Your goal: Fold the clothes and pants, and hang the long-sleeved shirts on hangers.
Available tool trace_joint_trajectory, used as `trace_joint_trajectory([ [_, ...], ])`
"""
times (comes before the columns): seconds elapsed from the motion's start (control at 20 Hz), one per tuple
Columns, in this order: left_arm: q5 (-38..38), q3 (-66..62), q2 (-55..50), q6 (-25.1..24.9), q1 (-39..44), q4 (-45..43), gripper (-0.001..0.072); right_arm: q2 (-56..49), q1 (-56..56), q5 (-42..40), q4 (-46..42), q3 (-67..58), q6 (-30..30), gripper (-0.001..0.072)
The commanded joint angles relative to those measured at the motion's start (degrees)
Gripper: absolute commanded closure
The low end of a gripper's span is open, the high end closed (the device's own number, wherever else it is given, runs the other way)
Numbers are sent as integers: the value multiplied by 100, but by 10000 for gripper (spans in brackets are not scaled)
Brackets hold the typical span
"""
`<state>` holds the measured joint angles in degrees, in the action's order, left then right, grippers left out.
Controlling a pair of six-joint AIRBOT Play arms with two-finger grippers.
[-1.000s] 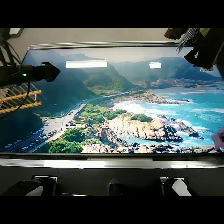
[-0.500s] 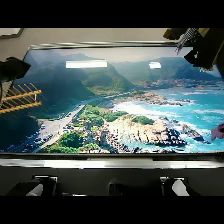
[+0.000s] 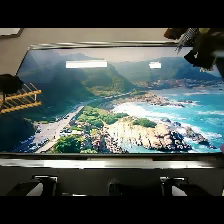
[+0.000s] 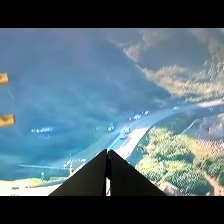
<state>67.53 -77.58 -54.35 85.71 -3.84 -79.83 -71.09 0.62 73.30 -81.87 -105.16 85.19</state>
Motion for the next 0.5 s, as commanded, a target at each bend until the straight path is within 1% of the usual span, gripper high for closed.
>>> trace_joint_trajectory([
  [0.0,48,844,317,-557,13,-26,688,166,813,481,-264,1257,-205,670],
  [0.05,50,1093,396,-723,13,-15,688,323,848,343,-236,1781,-205,670],
  [0.1,46,1316,448,-778,11,-17,687,463,852,216,-240,2262,-192,670],
  [0.25,-79,1635,455,-776,11,-13,685,789,850,-212,-260,3407,-186,667],
  [0.45,-157,1650,452,-776,4,-17,682,782,850,-216,-267,3600,-188,667],
])
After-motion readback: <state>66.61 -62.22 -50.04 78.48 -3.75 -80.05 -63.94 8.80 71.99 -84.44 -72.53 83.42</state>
